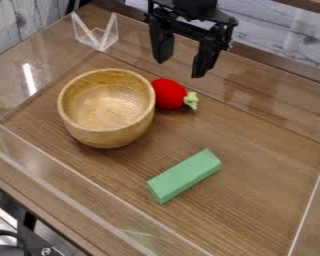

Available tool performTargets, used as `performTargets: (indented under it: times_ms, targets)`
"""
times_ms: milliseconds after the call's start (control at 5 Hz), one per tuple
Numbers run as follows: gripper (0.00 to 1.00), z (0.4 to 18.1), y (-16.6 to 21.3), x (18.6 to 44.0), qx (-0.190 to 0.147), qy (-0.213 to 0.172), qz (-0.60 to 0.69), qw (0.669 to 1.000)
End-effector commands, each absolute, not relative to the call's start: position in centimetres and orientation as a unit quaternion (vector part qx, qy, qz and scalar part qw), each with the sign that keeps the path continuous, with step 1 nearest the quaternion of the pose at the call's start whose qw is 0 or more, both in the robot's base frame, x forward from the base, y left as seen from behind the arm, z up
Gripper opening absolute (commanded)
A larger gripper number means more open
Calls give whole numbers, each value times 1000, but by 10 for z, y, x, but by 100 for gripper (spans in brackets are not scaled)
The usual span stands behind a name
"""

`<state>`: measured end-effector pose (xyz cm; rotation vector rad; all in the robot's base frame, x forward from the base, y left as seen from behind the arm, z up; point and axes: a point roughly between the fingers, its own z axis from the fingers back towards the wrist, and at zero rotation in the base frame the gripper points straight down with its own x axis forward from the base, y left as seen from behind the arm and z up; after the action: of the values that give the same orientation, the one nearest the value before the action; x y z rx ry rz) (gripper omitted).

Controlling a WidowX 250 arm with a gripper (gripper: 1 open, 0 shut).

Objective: Put the green object in the brown bowl

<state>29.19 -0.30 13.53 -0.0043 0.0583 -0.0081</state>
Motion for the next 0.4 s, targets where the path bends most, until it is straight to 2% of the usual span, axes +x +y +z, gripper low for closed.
performTargets:
  times_ms: [0,200]
  targets:
    - [100,126,-16,287,-4,44,-54,998]
    - [100,108,-36,269,-1,49,-142,989]
